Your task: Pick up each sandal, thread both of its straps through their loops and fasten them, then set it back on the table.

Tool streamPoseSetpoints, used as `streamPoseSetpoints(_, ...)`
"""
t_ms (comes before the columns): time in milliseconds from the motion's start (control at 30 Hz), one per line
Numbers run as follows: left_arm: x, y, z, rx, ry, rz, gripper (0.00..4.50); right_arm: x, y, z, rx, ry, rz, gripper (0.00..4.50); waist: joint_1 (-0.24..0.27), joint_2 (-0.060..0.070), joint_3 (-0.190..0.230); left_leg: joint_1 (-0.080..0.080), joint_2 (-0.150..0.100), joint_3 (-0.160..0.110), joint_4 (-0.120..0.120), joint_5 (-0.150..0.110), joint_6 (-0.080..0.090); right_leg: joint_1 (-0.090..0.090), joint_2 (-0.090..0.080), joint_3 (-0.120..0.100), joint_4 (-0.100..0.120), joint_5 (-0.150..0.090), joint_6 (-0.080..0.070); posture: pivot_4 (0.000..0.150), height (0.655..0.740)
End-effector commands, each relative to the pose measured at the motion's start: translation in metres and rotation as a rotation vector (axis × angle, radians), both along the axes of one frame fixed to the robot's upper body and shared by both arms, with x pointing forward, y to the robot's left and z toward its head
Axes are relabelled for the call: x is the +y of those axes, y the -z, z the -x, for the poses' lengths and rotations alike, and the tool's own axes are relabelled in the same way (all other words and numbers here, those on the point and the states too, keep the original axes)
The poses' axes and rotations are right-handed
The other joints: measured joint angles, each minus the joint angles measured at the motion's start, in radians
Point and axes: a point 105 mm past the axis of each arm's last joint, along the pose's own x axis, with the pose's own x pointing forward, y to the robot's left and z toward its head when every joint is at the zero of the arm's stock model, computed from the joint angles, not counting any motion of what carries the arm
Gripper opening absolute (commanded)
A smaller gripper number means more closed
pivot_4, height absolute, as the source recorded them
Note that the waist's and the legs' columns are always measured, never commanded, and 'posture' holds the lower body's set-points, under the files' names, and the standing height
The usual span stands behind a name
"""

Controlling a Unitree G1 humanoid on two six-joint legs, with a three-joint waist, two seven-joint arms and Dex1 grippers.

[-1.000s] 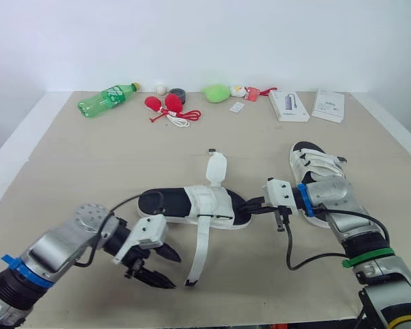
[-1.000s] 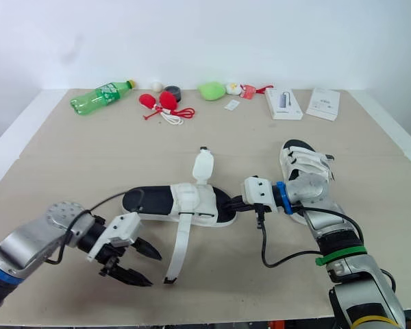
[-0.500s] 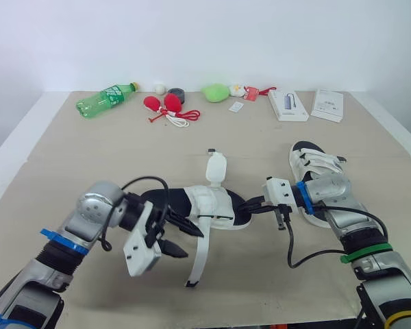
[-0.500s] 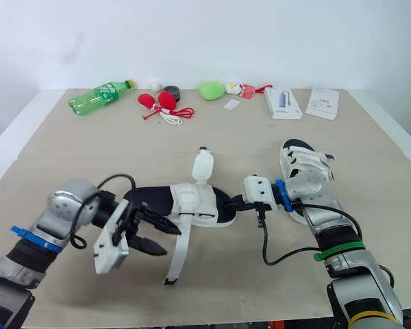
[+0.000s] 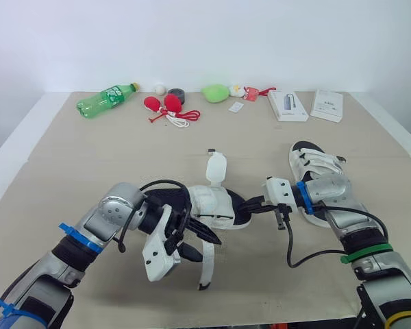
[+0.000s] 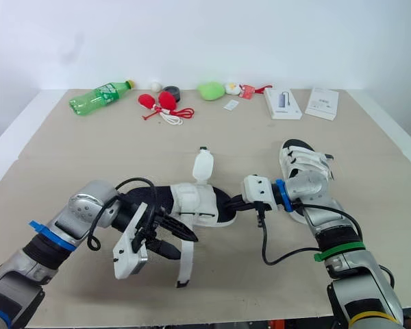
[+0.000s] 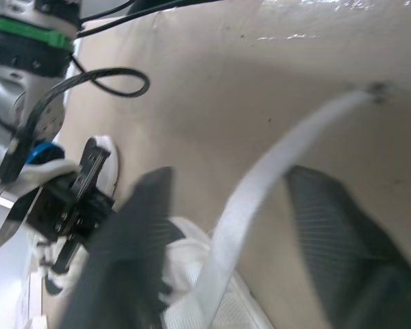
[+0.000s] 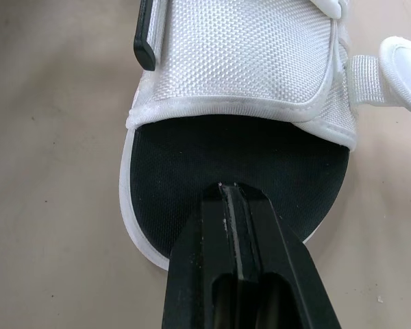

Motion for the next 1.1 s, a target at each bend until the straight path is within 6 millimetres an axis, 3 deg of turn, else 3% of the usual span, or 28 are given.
streamPoseSetpoints(33, 0.0, -0.001, 0.0, -0.012, 0.007, -0.012, 0.66, -0.005, 0.009, 0.003, 0.027, 0.01, 0.041, 0.0, 0.0, 0.0, 0.0, 0.0, 0.0, 0.0, 0.0, 0.0, 0.0, 0.0, 0.0, 0.0, 0.0, 0.0, 0.0, 0.15, 0.74)
streamPoseSetpoints(67, 0.0, 0.0, 0.0, -0.011, 0.005, -0.015, 0.17, -0.005, 0.009, 0.003, 0.027, 0.009, 0.04, 0.0, 0.0, 0.0, 0.0, 0.0, 0.0, 0.0, 0.0, 0.0, 0.0, 0.0, 0.0, 0.0, 0.0, 0.0, 0.0, 0.15, 0.74)
streamPoseSetpoints(100, 0.0, 0.001, 0.0, -0.01, 0.003, -0.017, 0.08, -0.004, 0.009, 0.003, 0.027, 0.009, 0.039, 0.0, 0.0, 0.0, 0.0, 0.0, 0.0, 0.0, 0.0, 0.0, 0.0, 0.0, 0.0, 0.0, 0.0, 0.0, 0.0, 0.15, 0.74)
streamPoseSetpoints(333, 0.003, 0.005, -0.008, 0.062, -0.076, -0.001, 0.08, -0.005, 0.009, 0.003, 0.026, 0.012, 0.039, 0.0, 0.0, 0.0, 0.0, 0.0, 0.0, 0.0, 0.0, 0.0, 0.0, 0.0, 0.0, 0.0, 0.0, 0.0, 0.0, 0.15, 0.74)
streamPoseSetpoints(400, 0.004, 0.003, -0.01, 0.162, -0.129, 0.021, 0.08, -0.005, 0.008, 0.003, 0.024, 0.014, 0.041, 0.0, 0.0, 0.0, 0.0, 0.0, 0.0, 0.0, 0.0, 0.0, 0.0, 0.0, 0.0, 0.0, 0.0, 0.0, 0.0, 0.15, 0.74)
streamPoseSetpoints(600, 0.018, -0.022, -0.004, 0.607, -0.27, 0.01, 0.08, -0.007, 0.008, 0.002, 0.022, 0.015, 0.045, 0.0, 0.0, 0.0, 0.0, 0.0, 0.002, 0.0, 0.0, 0.0, 0.0, 0.0, 0.002, -0.001, 0.001, -0.002, 0.002, 0.15, 0.74)
streamPoseSetpoints(733, 0.029, -0.049, -0.007, 1.039, -0.382, -0.026, 0.08, -0.007, 0.008, 0.002, 0.019, 0.011, 0.048, 0.0, 0.0, 0.0, 0.001, 0.0, 0.003, -0.002, 0.0, 0.0, -0.001, 0.0, 0.005, -0.002, 0.002, -0.003, 0.003, 0.15, 0.74)
streamPoseSetpoints(900, 0.032, -0.076, -0.029, 1.393, -0.45, 0.073, 0.08, -0.005, 0.008, 0.001, 0.015, 0.004, 0.048, 0.0, 0.0, 0.0, 0.001, 0.0, 0.003, -0.005, 0.0, 0.0, -0.001, 0.0, 0.007, -0.003, 0.002, -0.004, 0.003, 0.15, 0.74)
streamPoseSetpoints(1100, 0.019, -0.092, -0.084, 1.493, -0.608, 0.375, 0.08, -0.006, 0.005, -0.001, 0.005, 0.005, 0.051, 0.0, 0.0, 0.0, 0.001, 0.0, 0.001, -0.009, 0.0, 0.001, -0.002, 0.001, 0.008, -0.002, 0.004, -0.005, 0.006, 0.15, 0.74)
